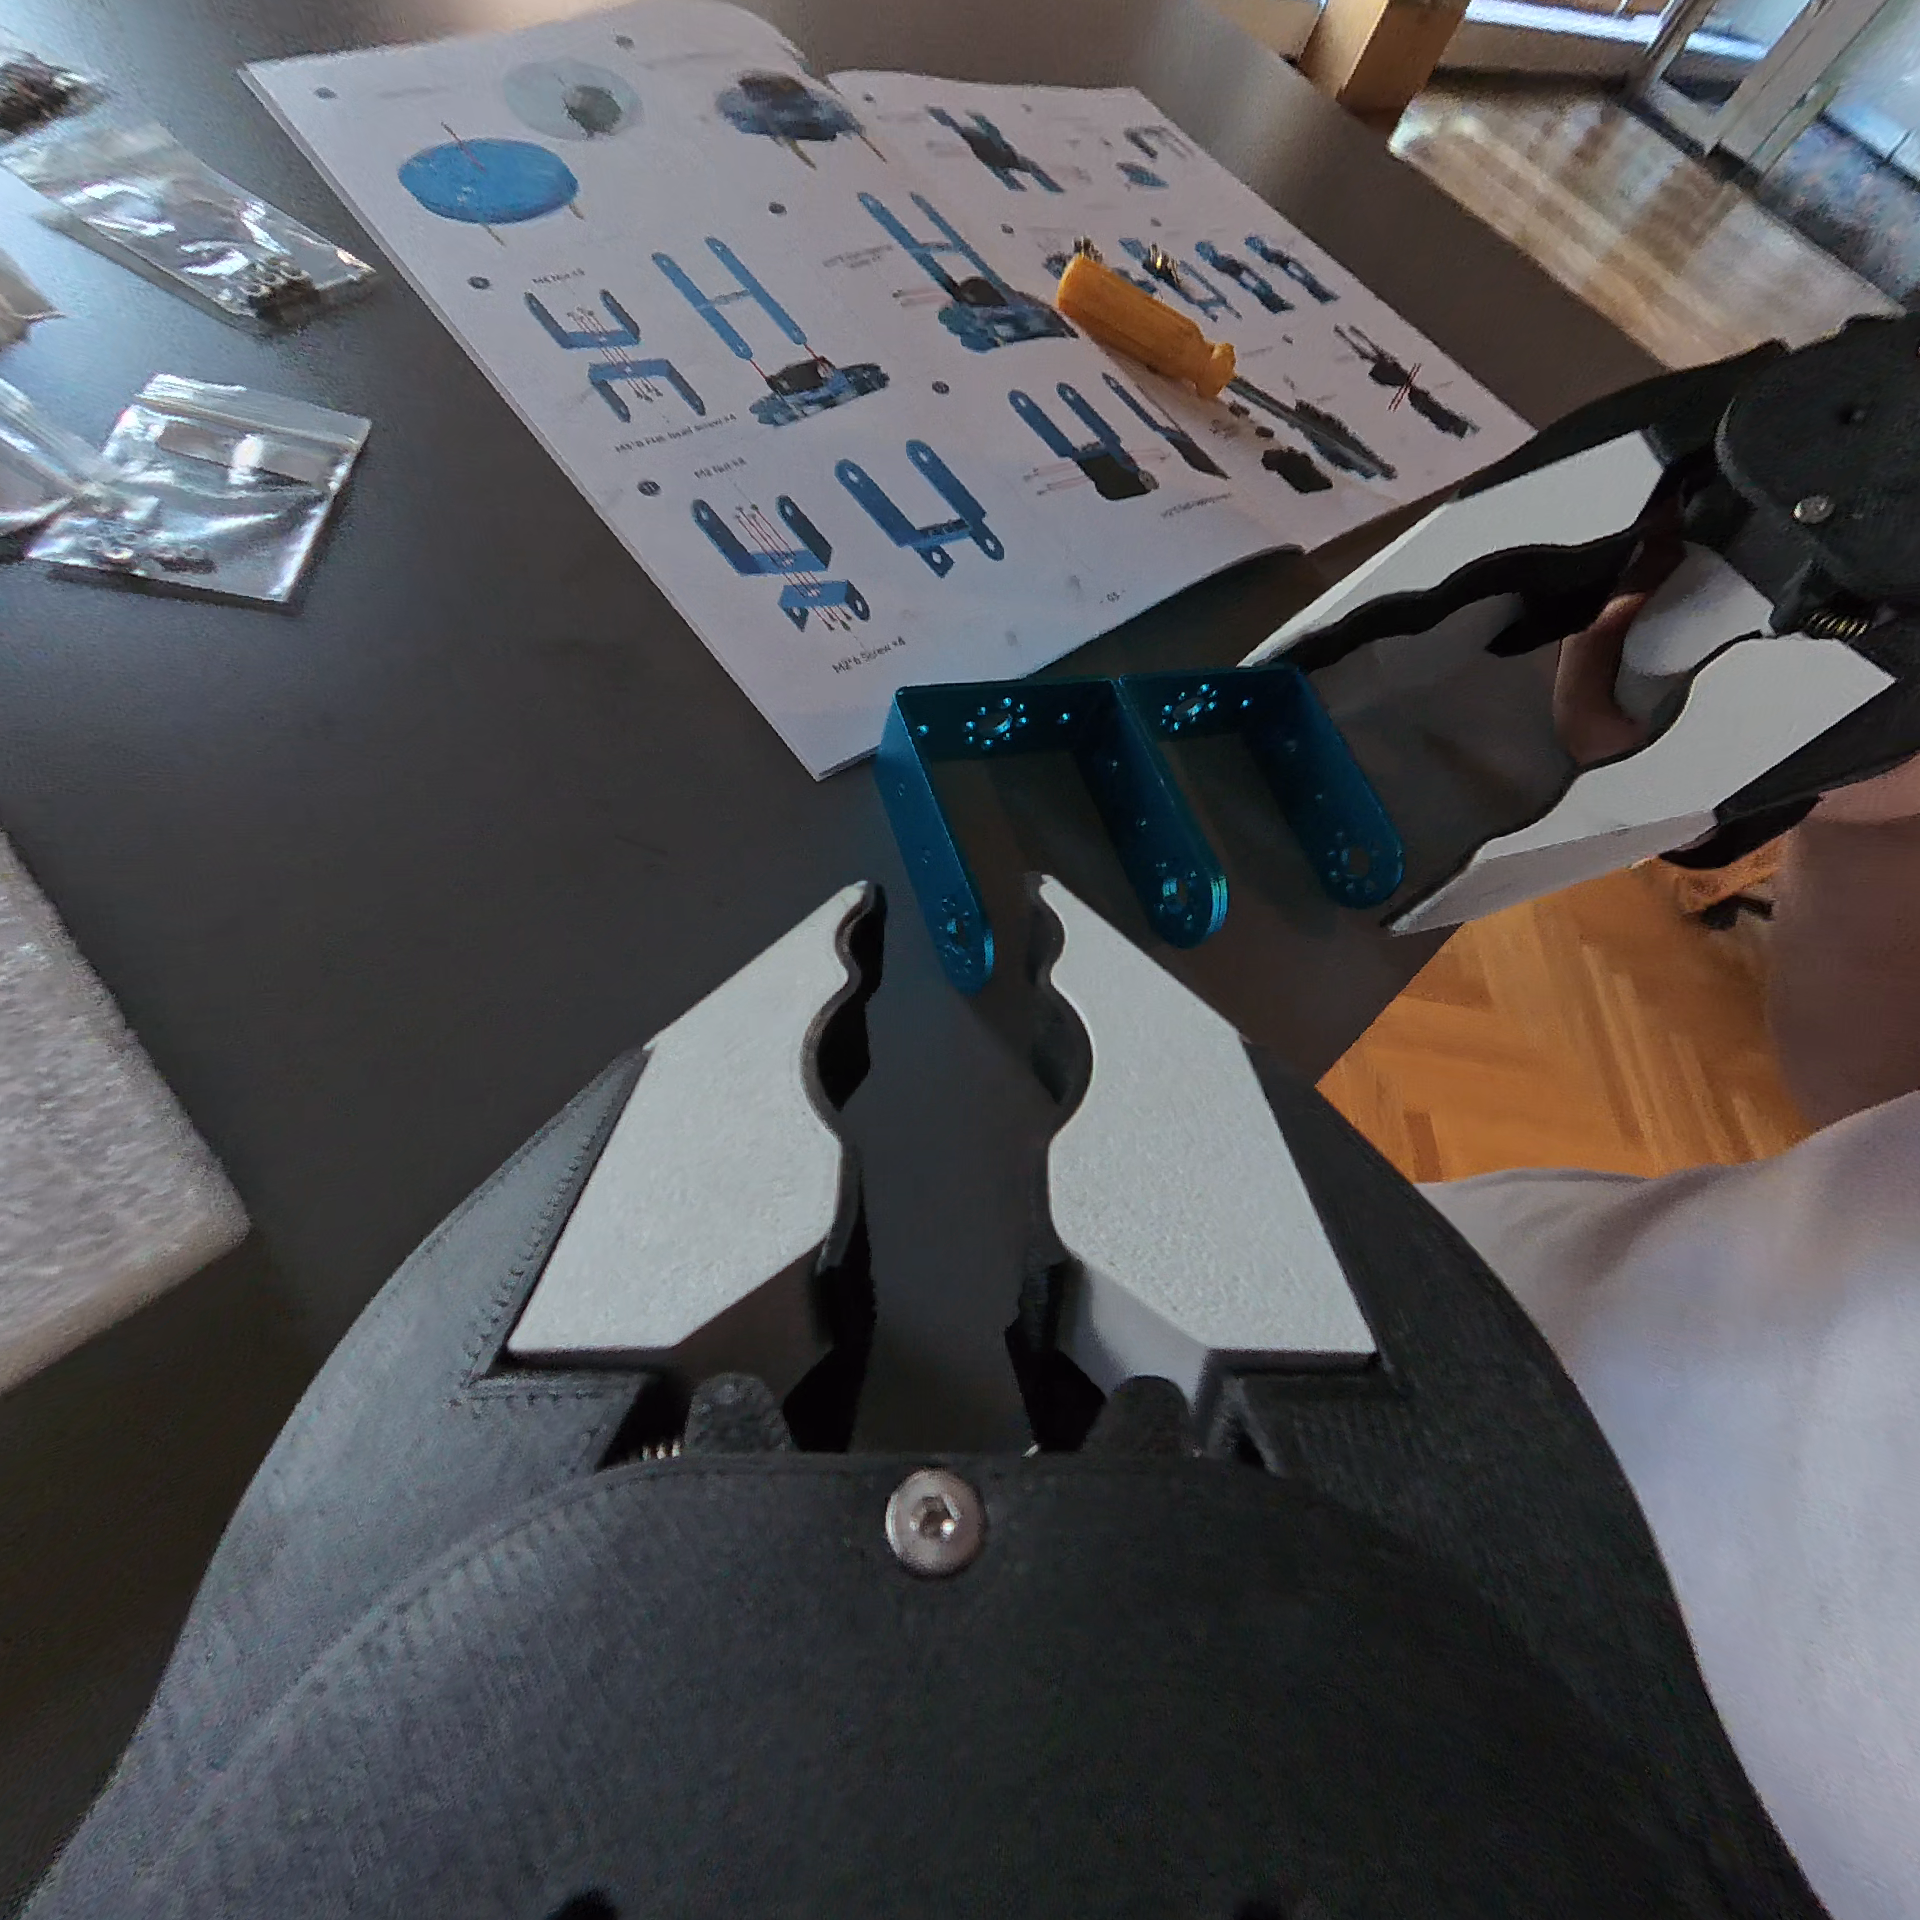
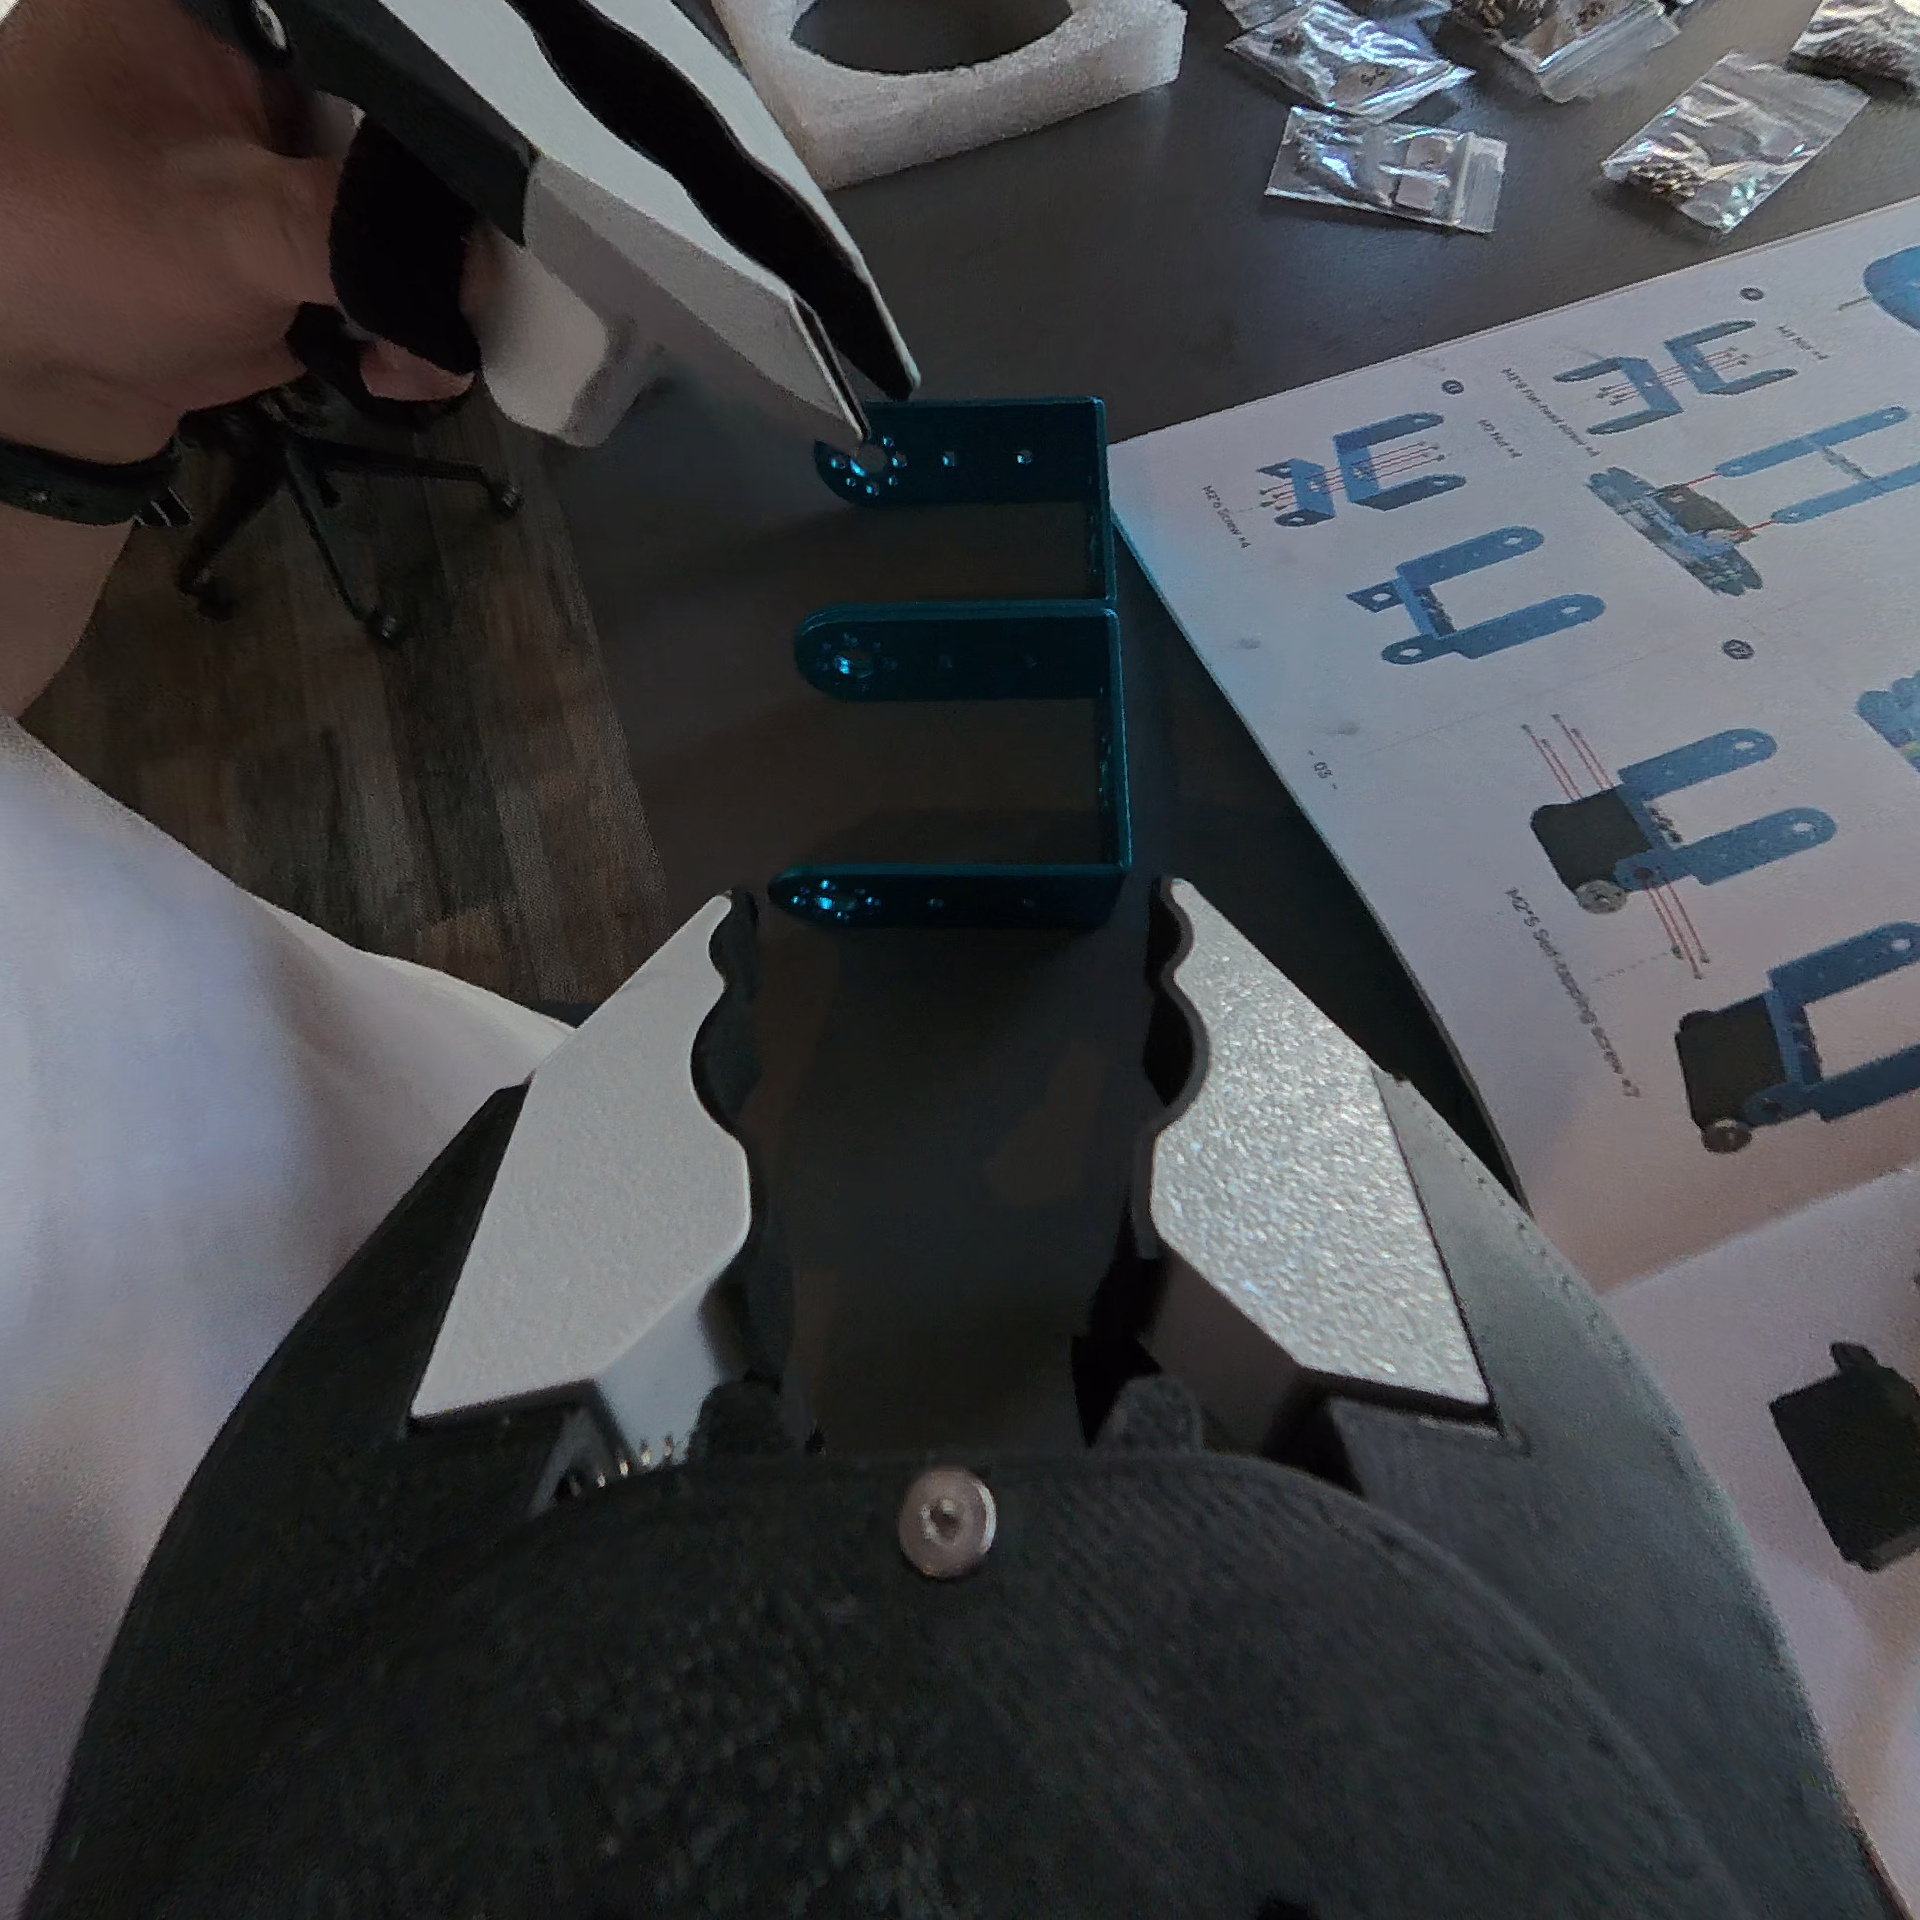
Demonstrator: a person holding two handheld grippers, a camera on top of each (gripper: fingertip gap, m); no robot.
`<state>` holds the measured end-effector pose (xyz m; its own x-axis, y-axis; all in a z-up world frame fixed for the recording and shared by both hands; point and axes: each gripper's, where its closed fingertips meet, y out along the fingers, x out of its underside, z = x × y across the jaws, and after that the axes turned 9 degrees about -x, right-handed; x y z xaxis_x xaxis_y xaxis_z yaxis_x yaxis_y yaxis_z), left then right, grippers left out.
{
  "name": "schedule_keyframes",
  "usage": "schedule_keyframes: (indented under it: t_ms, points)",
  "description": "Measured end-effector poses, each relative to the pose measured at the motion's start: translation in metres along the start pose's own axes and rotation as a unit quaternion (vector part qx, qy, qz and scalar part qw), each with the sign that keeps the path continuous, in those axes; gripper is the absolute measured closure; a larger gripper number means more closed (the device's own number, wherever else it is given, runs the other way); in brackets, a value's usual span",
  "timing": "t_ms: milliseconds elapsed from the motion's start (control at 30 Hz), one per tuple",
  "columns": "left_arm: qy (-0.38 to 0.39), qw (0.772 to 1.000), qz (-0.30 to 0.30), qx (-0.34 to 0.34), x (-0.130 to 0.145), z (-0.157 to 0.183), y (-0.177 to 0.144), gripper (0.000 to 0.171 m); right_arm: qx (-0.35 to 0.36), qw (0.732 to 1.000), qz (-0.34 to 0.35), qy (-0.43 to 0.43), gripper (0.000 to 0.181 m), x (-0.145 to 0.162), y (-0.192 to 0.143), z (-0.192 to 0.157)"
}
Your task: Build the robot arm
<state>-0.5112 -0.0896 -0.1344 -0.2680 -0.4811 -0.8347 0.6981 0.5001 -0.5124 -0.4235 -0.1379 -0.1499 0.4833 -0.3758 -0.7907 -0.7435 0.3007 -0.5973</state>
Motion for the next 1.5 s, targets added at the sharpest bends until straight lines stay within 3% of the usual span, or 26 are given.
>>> schedule_keyframes:
  t_ms: [267,433,600,700,900,1033,1300,1367,1500]
  points:
    - [-0.004,0.999,0.038,-0.026,-0.001,-0.018,-0.042,0.144,0.028,0.995,0.083,0.049,0.104,0.019,-0.046,-0.003]
    - [0.004,0.998,0.05,-0.035,0.0,-0.027,-0.05,0.146,0.059,0.991,0.108,0.051,0.106,0.021,-0.06,-0.001]
    - [0.043,0.999,0.03,-0.015,0.011,-0.026,-0.05,0.145,0.082,0.988,0.128,0.015,0.11,0.004,-0.054,-0.01]
    - [0.066,0.997,0.028,-0.006,0.013,-0.028,-0.052,0.147,0.108,0.987,0.108,0.043,0.11,0.005,-0.043,-0.009]
    - [0.059,0.991,0.012,0.119,0.009,-0.013,-0.056,0.148,0.128,0.974,0.143,0.123,0.11,-0.015,-0.032,-0.015]
    - [0.103,0.984,0.01,0.145,0.02,-0.02,-0.065,0.152,0.169,0.972,0.142,0.088,0.113,-0.022,-0.025,-0.016]
    - [0.064,0.982,0.004,0.176,0.037,-0.036,-0.094,0.155,0.217,0.97,0.102,0.027,0.117,-0.031,-0.021,-0.014]
    - [0.066,0.984,0.0,0.165,0.039,-0.043,-0.093,0.156,0.246,0.962,0.092,0.071,0.117,-0.022,-0.027,0.0]
    - [0.039,0.984,0.011,0.175,0.02,-0.03,-0.083,0.15,0.178,0.947,0.144,0.225,0.117,-0.028,-0.02,0.001]
